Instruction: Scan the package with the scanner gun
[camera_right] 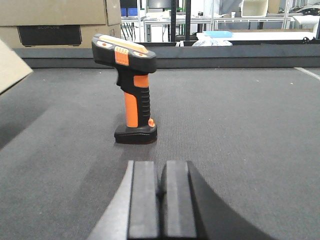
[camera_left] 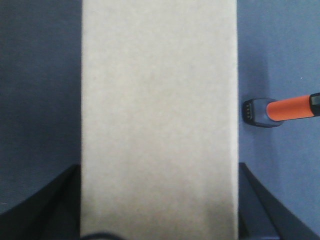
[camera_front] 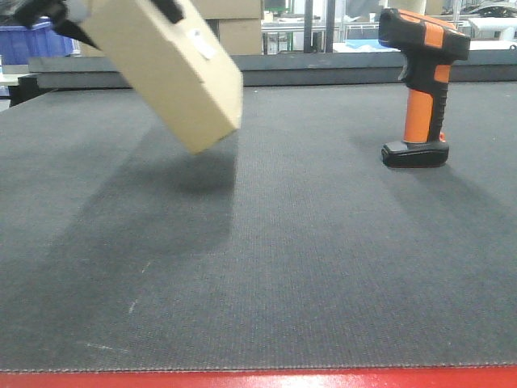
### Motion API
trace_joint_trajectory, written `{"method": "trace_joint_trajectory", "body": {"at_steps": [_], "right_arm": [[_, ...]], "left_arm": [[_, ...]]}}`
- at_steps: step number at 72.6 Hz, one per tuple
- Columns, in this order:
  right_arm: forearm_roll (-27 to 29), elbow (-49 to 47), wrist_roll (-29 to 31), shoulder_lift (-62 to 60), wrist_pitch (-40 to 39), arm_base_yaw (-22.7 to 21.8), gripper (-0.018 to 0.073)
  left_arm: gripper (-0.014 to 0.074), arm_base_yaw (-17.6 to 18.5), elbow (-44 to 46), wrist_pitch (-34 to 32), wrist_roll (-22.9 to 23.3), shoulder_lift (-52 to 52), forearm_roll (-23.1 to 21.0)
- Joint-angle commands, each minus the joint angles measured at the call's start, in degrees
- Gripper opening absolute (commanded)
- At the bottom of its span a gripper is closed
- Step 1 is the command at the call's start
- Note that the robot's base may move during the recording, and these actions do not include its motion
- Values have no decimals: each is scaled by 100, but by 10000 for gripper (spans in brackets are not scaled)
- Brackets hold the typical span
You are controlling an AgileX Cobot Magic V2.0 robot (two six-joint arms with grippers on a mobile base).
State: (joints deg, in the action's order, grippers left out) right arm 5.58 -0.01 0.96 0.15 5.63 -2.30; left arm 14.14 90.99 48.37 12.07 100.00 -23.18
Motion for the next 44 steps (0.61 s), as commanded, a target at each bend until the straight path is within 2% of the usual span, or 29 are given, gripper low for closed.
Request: {"method": "trace_joint_trajectory", "body": {"at_steps": [1,12,24,35,44], "right_arm": [[-41,1,14,-15,-173,-31,-168],[-41,1,14,-15,-257,-31,-168],[-1,-90,14,-15,-1013,-31,-168],[-300,-984,14,111,-76,-31,-168],[-365,-1541,14,633,42,-31,-168]], "left_arm": [[-111,120,-12,-230,211,56,88],[-111,154,-12,-99,211,273,144],[-111,154,-12,30,211,304,157],[-111,154,-12,33,211,304,169],[-111,154,-12,33,211,304,169]]}}
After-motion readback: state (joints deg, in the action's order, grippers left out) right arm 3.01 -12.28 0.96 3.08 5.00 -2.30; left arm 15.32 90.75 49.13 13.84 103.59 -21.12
